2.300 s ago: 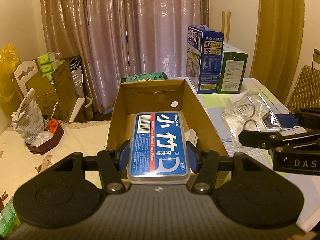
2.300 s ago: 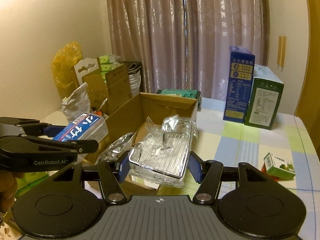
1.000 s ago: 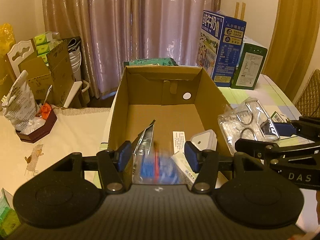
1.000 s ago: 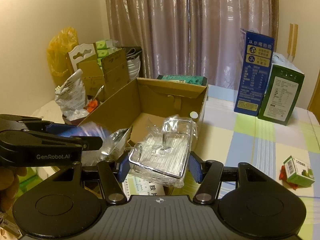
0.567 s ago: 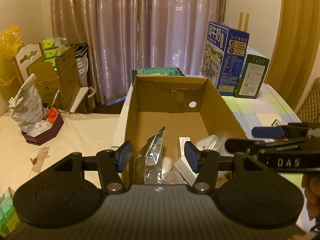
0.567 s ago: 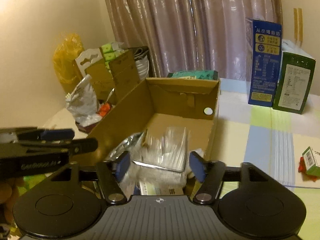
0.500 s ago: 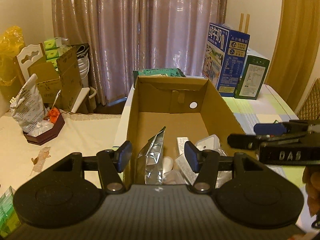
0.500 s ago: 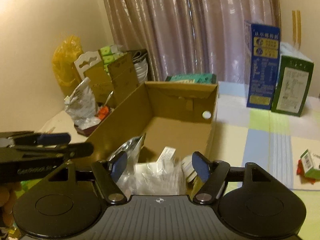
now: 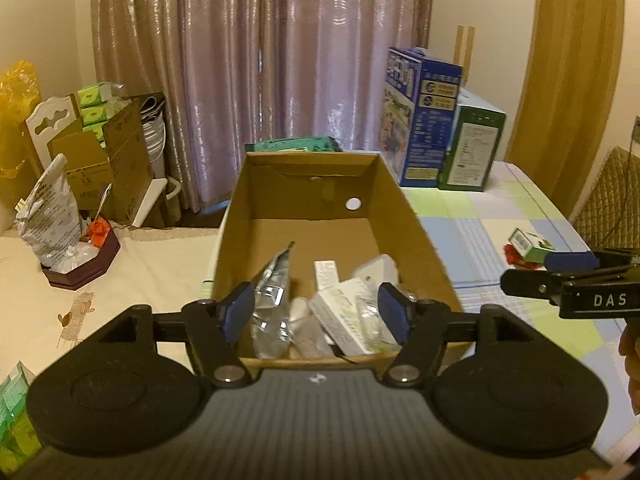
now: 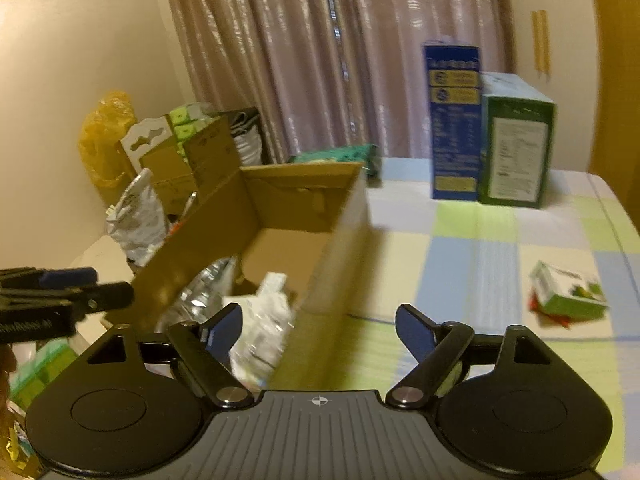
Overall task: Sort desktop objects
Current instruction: 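Open the left tool over the cardboard box while the right tool releases the wire holder inside, then move both open tools back over the table toward the green spray box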
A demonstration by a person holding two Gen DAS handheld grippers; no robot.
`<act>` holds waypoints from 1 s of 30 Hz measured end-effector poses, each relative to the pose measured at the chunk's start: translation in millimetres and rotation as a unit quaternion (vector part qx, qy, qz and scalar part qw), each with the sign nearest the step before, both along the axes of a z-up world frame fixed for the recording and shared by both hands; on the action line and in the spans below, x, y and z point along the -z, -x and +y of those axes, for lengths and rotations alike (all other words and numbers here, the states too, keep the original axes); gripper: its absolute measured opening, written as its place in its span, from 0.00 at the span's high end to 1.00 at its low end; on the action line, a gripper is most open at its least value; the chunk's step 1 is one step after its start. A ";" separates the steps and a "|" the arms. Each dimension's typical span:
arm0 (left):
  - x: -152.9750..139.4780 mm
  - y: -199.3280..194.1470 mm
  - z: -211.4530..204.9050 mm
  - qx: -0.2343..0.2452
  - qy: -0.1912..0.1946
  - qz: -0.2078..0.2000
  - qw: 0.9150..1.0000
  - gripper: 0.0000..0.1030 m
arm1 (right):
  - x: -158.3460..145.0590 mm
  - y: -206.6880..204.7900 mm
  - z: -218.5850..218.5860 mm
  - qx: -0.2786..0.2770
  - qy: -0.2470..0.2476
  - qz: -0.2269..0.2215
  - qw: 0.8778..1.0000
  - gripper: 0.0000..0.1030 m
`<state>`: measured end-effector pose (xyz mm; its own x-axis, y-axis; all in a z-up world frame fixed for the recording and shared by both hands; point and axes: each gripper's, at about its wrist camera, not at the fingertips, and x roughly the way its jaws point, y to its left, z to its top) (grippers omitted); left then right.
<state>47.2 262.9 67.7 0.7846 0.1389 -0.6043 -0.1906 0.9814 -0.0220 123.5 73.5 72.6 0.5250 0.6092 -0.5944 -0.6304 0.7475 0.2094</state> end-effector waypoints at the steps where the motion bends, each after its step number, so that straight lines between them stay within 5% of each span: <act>1: -1.7 1.7 -5.7 0.002 -0.002 0.000 1.000 0.32 | -0.1 2.0 -8.7 0.005 0.001 0.001 1.000 0.18; 16: -20.2 1.1 -109.5 0.086 -0.015 -0.015 0.996 0.06 | -11.4 24.0 -126.5 0.069 0.013 0.001 0.998 0.05; 30: 5.8 -53.0 -200.0 0.166 -0.013 0.012 0.986 0.04 | -5.6 -3.4 -212.7 0.137 0.014 0.013 0.990 0.04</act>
